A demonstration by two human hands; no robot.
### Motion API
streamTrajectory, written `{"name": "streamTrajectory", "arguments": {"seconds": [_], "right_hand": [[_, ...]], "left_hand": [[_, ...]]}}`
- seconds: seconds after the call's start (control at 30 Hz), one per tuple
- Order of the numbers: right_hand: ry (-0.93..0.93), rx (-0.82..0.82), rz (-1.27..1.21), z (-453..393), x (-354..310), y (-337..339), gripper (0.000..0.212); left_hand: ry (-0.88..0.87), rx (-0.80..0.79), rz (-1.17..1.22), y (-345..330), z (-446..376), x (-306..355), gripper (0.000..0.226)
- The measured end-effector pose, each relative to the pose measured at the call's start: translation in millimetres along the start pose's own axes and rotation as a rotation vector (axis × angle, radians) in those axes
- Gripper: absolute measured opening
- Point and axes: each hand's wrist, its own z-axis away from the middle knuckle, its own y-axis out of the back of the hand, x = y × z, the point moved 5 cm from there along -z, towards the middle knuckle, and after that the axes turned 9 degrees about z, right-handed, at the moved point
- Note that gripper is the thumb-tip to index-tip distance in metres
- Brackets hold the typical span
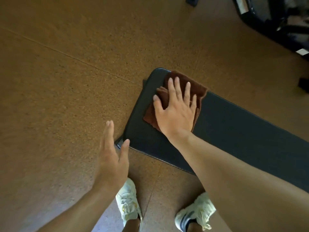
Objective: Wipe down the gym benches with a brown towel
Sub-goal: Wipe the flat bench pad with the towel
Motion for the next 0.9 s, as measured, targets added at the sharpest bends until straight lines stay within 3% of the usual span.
{"name": "streamTrajectory", "arguments": {"seconds": [0.17,0.3,0.43,0.6,0.67,0.8,0.9], "right_hand": [[0.638,0.003,0.15,55,-17,-15,0.063],[0.734,-0.034,0.173,89,12,-28,0.056],[0.512,-0.043,0.14,123,77,-30,0.052],[-0.216,-0.001,-0.022,167,222,-16,0.052],[-0.398,-0.04,-0.104,159,260,-4,0.055],[-0.45,-0.038,-0.184,78,293,19,0.06],[-0.367,-0.051,-0.213,11,280,34,0.058]], "left_hand": [[-0.028,0.026,-0.023,-20,-6,15,0.069],[-0.107,0.016,-0.145,-38,7,39,0.081],[-0.226,-0.124,-0.292,-66,33,56,0.091],[-0.274,-0.256,-0.303,-124,45,91,0.111],[-0.263,-0.287,-0.298,-150,45,107,0.113],[-0.215,-0.383,-0.484,-197,44,118,0.125],[-0.176,-0.433,-0.789,-218,46,108,0.137]]}}
